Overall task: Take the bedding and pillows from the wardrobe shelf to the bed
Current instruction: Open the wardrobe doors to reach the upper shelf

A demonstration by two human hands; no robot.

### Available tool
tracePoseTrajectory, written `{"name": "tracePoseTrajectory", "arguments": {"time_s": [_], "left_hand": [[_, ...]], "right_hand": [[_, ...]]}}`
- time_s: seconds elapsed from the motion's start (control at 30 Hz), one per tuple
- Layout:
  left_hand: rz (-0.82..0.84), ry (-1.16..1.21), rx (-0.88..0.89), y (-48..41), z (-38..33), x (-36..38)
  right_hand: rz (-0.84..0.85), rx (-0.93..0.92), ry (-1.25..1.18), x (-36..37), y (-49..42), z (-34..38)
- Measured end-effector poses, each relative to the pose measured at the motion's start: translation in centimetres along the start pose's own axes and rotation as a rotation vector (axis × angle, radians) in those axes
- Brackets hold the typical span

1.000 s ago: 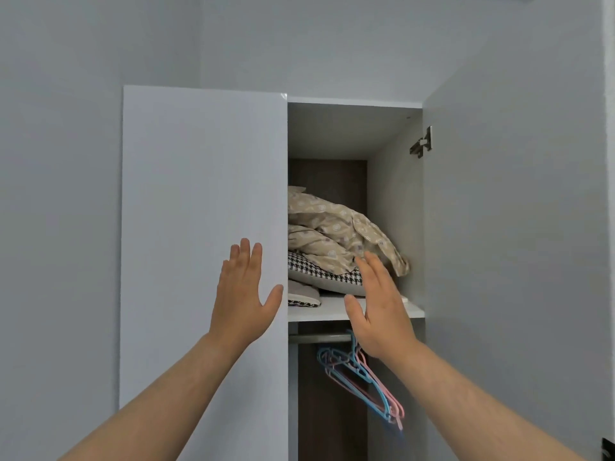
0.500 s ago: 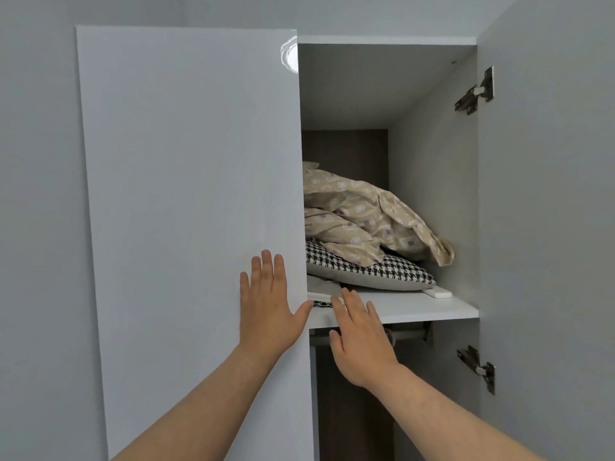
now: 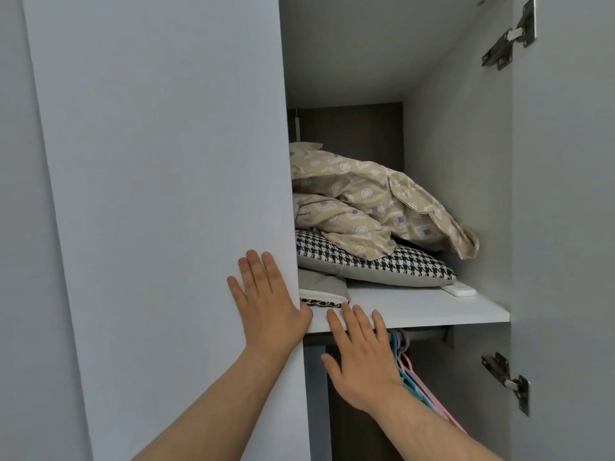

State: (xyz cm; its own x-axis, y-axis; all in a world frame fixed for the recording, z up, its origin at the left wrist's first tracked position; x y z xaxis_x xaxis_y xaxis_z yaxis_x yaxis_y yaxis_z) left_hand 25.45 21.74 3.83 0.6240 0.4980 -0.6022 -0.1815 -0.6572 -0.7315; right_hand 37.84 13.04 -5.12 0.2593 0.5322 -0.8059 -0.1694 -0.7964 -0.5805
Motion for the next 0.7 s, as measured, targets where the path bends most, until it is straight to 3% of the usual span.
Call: {"name": "tracePoseTrajectory", "arguments": {"time_s": [0.4,0.6,0.7], "left_hand": [[0.001,0.1,-0.063,3.6,0.0,-3.7],[0.082,0.164,-0.05,6.9,0.7,-8.5],[0.119,0.194,-0.05,8.5,2.0,-11.4]], "right_hand": [[-0.085,-0.052,-0.027,-1.0,0.2,-0.4],[0.001,0.0,-0.012,-2.0,0.2,-0.3],[0.071,0.074,-0.13,-3.5,-0.1,0.7]]}}
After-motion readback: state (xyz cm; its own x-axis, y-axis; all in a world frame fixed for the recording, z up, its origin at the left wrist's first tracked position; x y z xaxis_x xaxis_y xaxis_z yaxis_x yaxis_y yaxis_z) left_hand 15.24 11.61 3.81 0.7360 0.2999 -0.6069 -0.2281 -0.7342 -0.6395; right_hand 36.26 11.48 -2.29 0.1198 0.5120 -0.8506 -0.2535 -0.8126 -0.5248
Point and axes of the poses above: each hand's wrist, its own y-axis away from the middle knuckle, its own x-axis out of the palm, z = x × y, the point moved 6 cm from there along -y, towards the middle knuckle, and after that the axes turned 7 degrees about -x, right-handed, at the moved point
